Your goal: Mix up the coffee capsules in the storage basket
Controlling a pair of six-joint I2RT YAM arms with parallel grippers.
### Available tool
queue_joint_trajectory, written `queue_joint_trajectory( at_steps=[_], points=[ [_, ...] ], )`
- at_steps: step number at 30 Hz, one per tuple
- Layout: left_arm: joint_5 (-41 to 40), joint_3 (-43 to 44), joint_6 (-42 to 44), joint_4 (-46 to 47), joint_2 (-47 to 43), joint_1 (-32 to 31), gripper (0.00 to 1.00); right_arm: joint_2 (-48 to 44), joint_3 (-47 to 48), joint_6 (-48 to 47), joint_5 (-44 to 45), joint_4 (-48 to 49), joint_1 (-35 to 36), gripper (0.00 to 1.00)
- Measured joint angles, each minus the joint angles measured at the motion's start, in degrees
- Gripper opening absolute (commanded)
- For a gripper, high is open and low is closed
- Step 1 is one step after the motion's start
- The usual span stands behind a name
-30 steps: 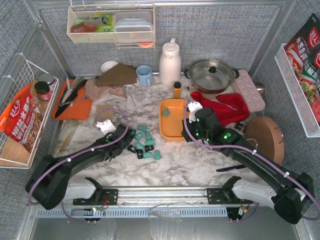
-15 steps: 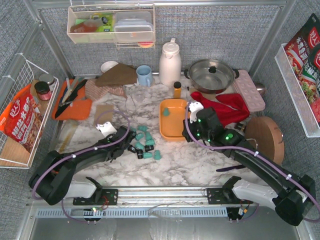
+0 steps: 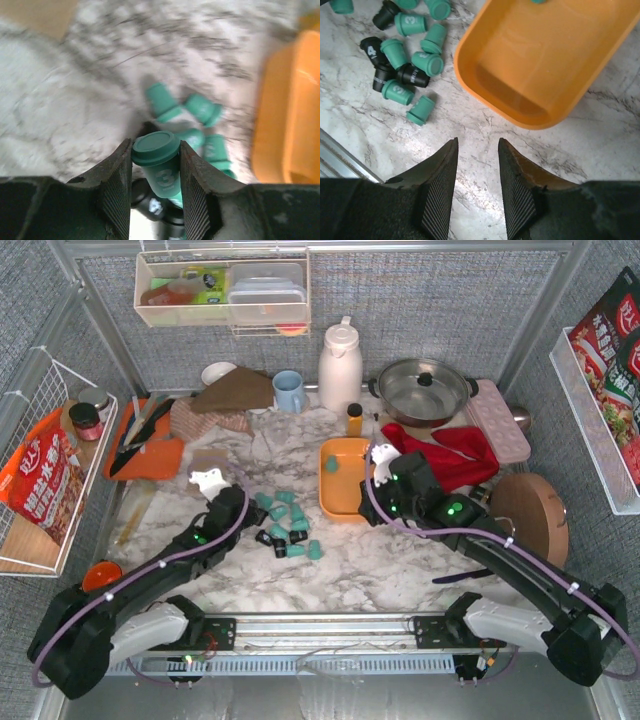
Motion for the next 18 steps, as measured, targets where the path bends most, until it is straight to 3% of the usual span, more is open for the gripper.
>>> queue_joint_trajectory(
  at_steps=[2,6,18],
  points=[
    [4.22,-0.07,6.32,4.15,-2.84,0.00,0.45,0.63,0.92,-0.63,-1.64,-0.04,0.00,0.43],
    [15.37,-0.66,18.93,13.60,-5.88,0.00,0.42,1.88,3.41,-1.55,-4.61,-0.24,0.00,0.44],
    [44.72,-10.36,50.42,43.87,-6.19,0.00,0.41,5.84,11.52,-1.44,-11.23,-0.70,0.00,0.48]
  ],
)
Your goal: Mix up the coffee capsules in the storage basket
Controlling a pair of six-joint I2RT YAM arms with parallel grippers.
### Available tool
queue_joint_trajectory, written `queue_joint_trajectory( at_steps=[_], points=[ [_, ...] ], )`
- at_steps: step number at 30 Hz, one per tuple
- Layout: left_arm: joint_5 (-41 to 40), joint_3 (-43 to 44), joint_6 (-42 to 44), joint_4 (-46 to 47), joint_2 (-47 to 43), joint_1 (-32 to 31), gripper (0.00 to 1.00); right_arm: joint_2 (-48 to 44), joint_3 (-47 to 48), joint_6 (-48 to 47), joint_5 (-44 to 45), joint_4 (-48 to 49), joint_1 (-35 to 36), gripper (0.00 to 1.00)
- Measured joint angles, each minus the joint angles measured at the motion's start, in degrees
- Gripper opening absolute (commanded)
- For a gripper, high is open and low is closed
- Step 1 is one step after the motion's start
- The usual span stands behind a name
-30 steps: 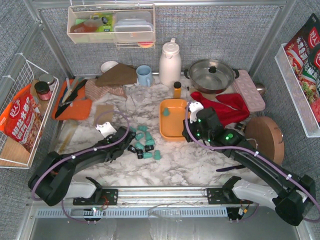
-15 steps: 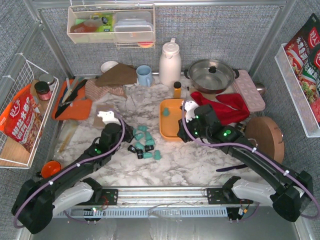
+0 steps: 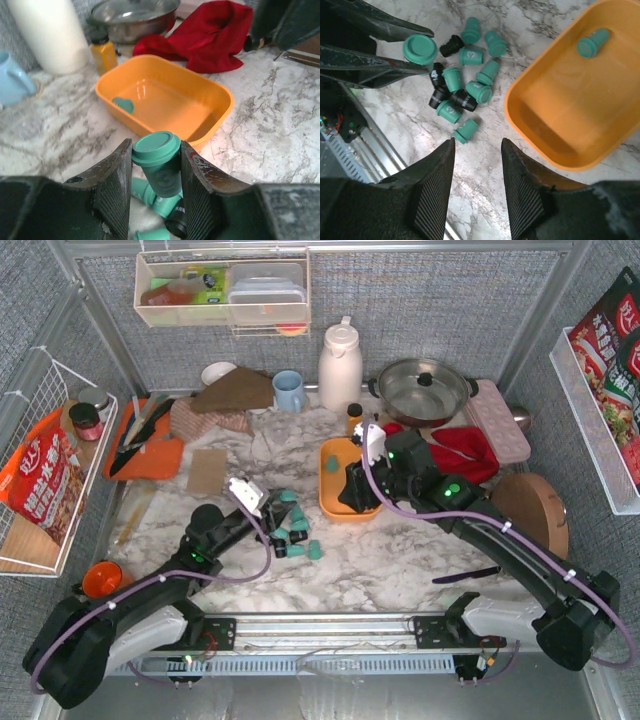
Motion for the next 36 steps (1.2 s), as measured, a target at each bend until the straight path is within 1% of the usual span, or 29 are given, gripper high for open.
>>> queue_joint_trajectory(
  at_steps=[5,8,10,14,20,23,28,36],
  points=[
    [5.55,-1.07,4.92,9.97,2.95,0.00,0.40,0.72,-0.37,0.85,-4.59,1.79,0.00,0.51],
    [10.27,-0.98,7.17,13.68,4.46,-0.07,0.39,1.70,-0.17,1.60,-6.64,1.95,0.00,0.52],
    [13.44,-1.36,9.11,15.69,5.09,-0.20,0.38,2.32,0.35,2.27,-7.39,1.99,0.00,0.56],
    [18.78,-2.49,13.62,18.16,5.51,-0.66,0.37,3.06,1.42,4.85,-8.90,2.12,0.00,0.67],
    [21.16,-2.56,18.56,20.24,5.29,-1.77,0.37,5.11,2.45,9.88,-13.07,2.91,0.00,0.76],
    [21.33,-2.03,19.91,20.44,5.73,-2.10,0.36,6.14,2.54,12.02,-15.26,3.58,0.00,0.76],
    [21.27,-0.55,21.92,20.46,7.74,-2.60,0.36,6.29,2.54,14.21,-16.24,4.59,0.09,0.74],
    [20.15,2.21,23.50,18.49,9.38,-3.15,0.36,6.29,2.43,14.40,-12.59,4.63,1.53,0.69]
  ],
)
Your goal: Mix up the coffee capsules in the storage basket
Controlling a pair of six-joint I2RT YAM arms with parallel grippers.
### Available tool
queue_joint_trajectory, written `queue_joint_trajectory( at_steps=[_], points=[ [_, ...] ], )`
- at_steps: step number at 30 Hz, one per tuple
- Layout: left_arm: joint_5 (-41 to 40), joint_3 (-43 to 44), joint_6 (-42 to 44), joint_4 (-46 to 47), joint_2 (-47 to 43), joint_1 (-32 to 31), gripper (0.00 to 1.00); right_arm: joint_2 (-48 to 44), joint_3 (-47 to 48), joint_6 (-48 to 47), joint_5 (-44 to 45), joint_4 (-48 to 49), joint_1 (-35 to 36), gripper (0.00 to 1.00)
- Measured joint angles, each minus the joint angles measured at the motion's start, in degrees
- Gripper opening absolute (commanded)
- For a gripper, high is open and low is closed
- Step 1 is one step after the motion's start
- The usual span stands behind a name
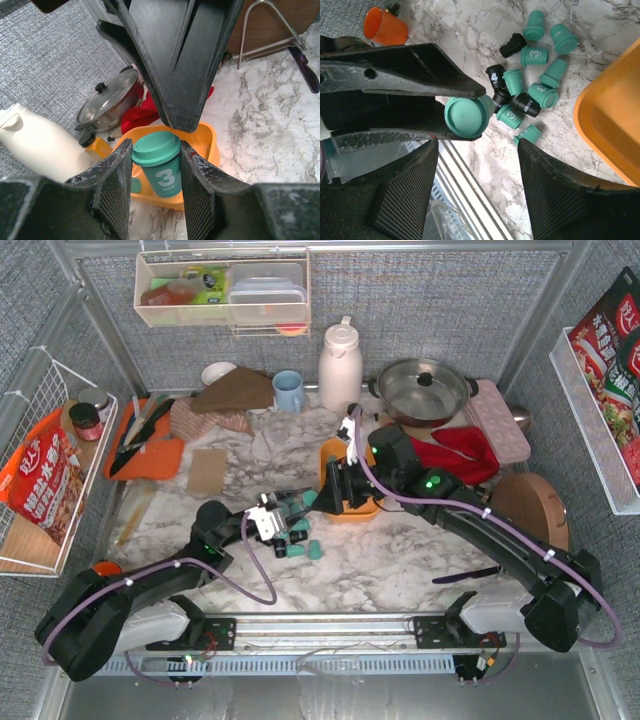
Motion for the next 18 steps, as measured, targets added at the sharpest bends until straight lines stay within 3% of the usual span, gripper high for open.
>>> queue_joint_trajectory(
  at_steps=[18],
  points=[
    [-0.37,2.73,0.96,-3.41,2.27,-1.95,0.36,1.14,-0.13,0.26,7.19,2.12,3.30,0.65]
  ],
)
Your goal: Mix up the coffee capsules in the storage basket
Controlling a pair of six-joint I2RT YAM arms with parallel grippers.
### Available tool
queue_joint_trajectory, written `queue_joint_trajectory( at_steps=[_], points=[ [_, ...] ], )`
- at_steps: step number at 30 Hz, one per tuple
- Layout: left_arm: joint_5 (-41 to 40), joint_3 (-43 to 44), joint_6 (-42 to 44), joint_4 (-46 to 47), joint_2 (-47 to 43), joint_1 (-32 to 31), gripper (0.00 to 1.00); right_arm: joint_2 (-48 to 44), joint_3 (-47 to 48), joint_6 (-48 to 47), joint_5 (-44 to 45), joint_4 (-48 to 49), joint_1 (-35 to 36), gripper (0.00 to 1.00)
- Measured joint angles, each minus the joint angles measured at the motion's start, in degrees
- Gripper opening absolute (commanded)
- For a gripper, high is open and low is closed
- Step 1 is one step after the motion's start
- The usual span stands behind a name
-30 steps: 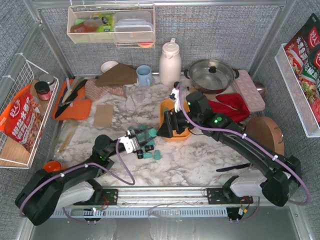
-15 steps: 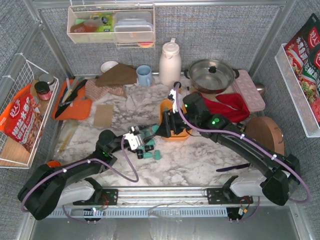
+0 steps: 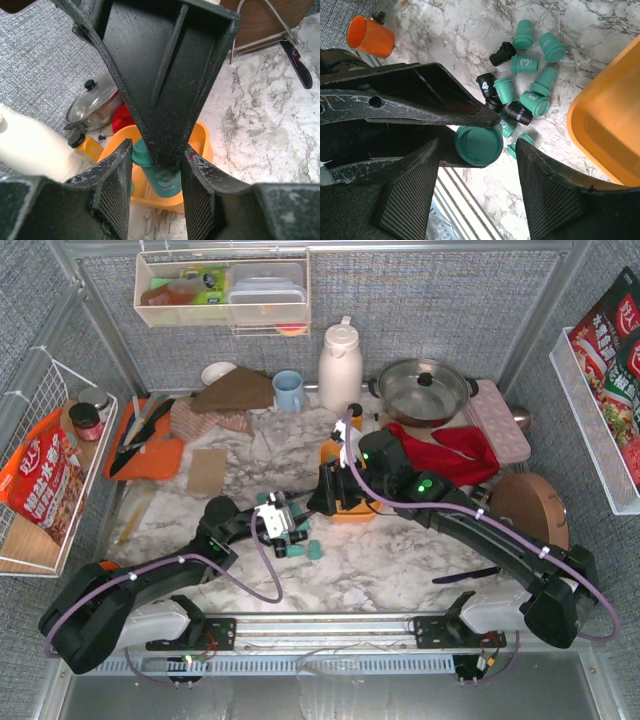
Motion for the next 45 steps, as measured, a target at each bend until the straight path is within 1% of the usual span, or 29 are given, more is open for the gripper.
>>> queue_joint_trajectory(
  at_steps=[2,7,11,13,16,19,22,24,29,31,35,38,40,43,45],
  points=[
    [-0.39,0.24,0.24,-0.02,0.22,-0.13,0.36,0.02,-0.28,0.26,0.90,0.28,0.37,0.63],
    [-1.03,0.79,0.48,-0.52,0.87,-0.22,0.36,0.22,-0.72,1.07,1.99,0.83,0.81,0.54],
    [-1.22,0.96,0.52,-0.85,1.11,-0.37,0.37,0.24,-1.05,1.16,2.56,1.22,0.90,0.49],
    [-1.25,0.96,0.59,-0.85,1.16,-0.55,0.39,0.26,-1.05,1.25,3.02,1.22,0.92,0.44],
    [-1.27,0.96,0.63,-0.83,1.18,-0.59,0.56,0.26,-1.07,1.36,3.41,1.25,0.92,0.39],
    [-1.36,0.96,0.63,-0.81,1.18,-0.63,0.79,0.15,-1.22,1.46,3.93,1.25,0.92,0.35],
    [-1.40,0.96,0.44,-0.87,1.11,-0.68,0.98,-0.28,-1.49,1.51,4.61,1.22,0.94,0.32],
    [-1.40,0.96,0.42,-0.96,1.03,-0.70,0.99,-0.59,-1.53,1.51,5.51,1.25,0.92,0.30],
    [-1.95,0.70,0.22,-1.55,0.13,-0.70,0.99,-0.94,-1.53,1.49,6.91,1.22,0.94,0.30],
    [-3.17,-0.02,0.13,-1.77,-1.05,-0.68,0.99,-1.03,-1.53,1.20,7.63,1.05,0.90,0.30],
    [-7.56,-3.02,-2.14,-2.82,-5.66,-0.70,0.99,-0.33,-0.35,-1.90,12.85,-1.84,0.15,0.30],
    [-13.79,-5.31,-6.93,-3.87,-10.73,-0.70,0.99,2.16,1.55,-5.22,17.25,-3.69,-1.79,0.30],
    [-20.02,-5.31,-11.96,-7.06,-15.23,-0.70,0.99,4.57,2.78,-7.10,19.10,-4.37,-3.63,0.30],
    [-30.88,-1.44,-20.28,-17.16,-22.16,-0.70,0.99,9.01,4.90,-9.22,20.50,-4.92,-6.58,0.30],
    [-38.66,3.08,-26.60,-26.60,-25.59,-0.70,0.99,12.57,6.91,-10.14,20.44,-4.76,-8.61,0.30]
  ],
)
